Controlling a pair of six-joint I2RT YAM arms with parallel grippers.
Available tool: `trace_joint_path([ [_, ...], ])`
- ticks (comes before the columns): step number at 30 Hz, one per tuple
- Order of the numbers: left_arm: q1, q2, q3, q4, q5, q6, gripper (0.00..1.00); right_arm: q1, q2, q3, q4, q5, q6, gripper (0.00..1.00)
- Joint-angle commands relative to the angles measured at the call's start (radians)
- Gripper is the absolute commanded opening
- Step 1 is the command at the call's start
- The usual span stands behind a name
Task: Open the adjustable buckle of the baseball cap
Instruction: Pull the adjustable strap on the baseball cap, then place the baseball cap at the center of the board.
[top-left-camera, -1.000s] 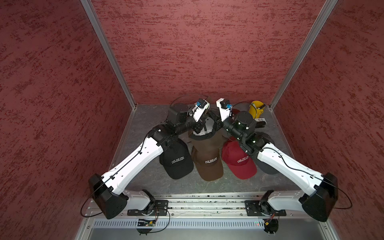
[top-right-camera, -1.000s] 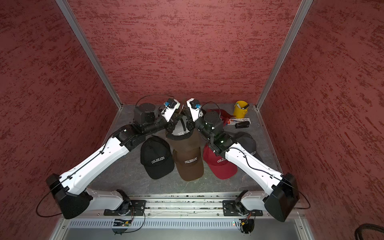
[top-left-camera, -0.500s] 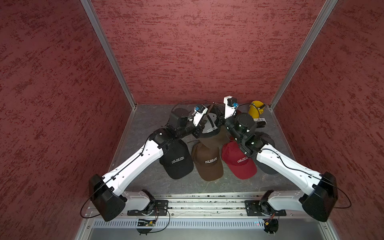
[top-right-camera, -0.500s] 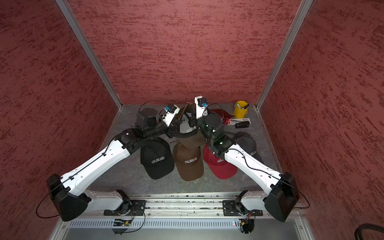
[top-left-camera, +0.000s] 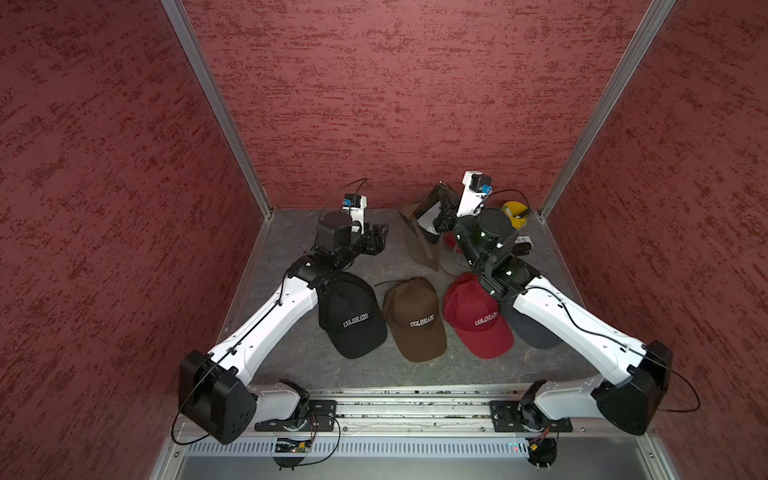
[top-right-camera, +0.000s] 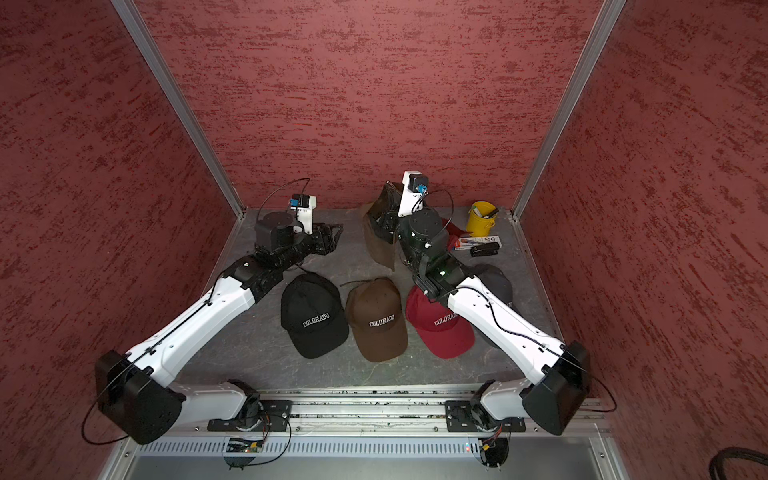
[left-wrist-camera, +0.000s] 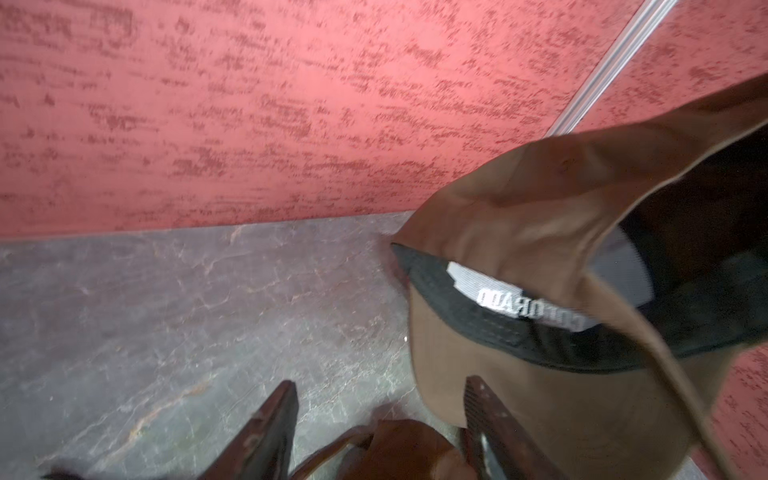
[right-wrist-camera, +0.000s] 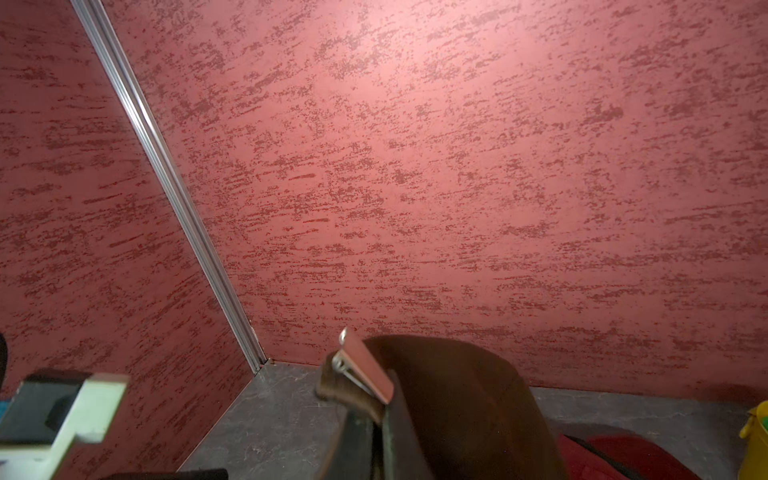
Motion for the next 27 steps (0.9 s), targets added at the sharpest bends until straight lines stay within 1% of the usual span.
trace_joint_path([
  [1,-0.015,-0.072,-0.029,0.034,-0.006,-0.060,0.67,0.000,0.034,0.069,-0.069,0.067,0.059,0.00],
  [4,-0.061,-0.117,-0.087,0.096,0.052,0.005,0.67,0.000,0.053,0.095,-0.092,0.082,0.093,0.00],
  [8,-0.171,-0.148,-0.148,0.163,0.096,0.078,0.68,0.000,0.065,0.115,-0.102,0.093,0.127,0.00],
  [10,-0.218,-0.150,-0.176,0.208,0.124,0.091,0.69,0.001,0.067,0.123,-0.108,0.096,0.139,0.00],
  [13,-0.279,-0.136,-0.216,0.290,0.123,0.084,0.72,0.001,0.067,0.131,-0.114,0.097,0.164,0.00],
  [16,-0.320,-0.094,-0.225,0.340,0.087,0.082,0.76,0.003,0.067,0.137,-0.115,0.092,0.189,0.00],
  [18,-0.336,-0.056,-0.222,0.365,0.060,0.081,0.77,0.006,0.097,0.148,-0.118,0.088,0.196,0.00],
  [27,-0.366,0.113,-0.177,0.500,-0.039,0.046,0.85,0.017,0.118,0.178,-0.144,0.107,0.229,0.00],
])
